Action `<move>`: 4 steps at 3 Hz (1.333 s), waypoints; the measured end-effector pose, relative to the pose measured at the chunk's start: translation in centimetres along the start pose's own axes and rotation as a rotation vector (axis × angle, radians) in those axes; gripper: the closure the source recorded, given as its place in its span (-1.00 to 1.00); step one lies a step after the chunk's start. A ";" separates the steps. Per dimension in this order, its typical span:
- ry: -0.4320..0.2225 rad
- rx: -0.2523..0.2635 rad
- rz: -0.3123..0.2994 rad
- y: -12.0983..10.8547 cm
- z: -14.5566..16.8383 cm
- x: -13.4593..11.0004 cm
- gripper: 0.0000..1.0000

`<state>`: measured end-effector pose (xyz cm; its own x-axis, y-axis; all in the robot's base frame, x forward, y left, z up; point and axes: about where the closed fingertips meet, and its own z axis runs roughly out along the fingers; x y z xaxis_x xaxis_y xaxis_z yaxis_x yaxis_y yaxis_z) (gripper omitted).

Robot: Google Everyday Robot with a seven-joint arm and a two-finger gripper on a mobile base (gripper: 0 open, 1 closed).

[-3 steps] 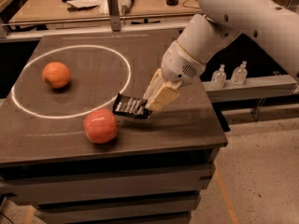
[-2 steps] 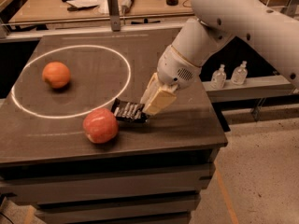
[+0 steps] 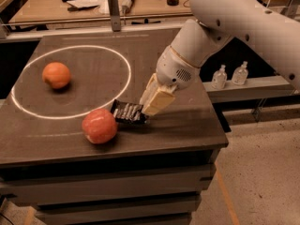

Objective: Move rxbar chocolate near apple

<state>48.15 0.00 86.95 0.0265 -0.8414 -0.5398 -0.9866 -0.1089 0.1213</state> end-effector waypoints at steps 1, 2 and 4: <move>-0.001 0.001 -0.001 0.0 0.1 -0.1 -0.42; -0.002 0.002 -0.003 -0.1 0.2 -0.2 -0.87; -0.002 0.002 -0.004 -0.1 0.3 -0.3 -1.00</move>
Offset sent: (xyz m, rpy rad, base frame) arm 0.0002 0.0011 -0.0003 0.0009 -0.0012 0.0004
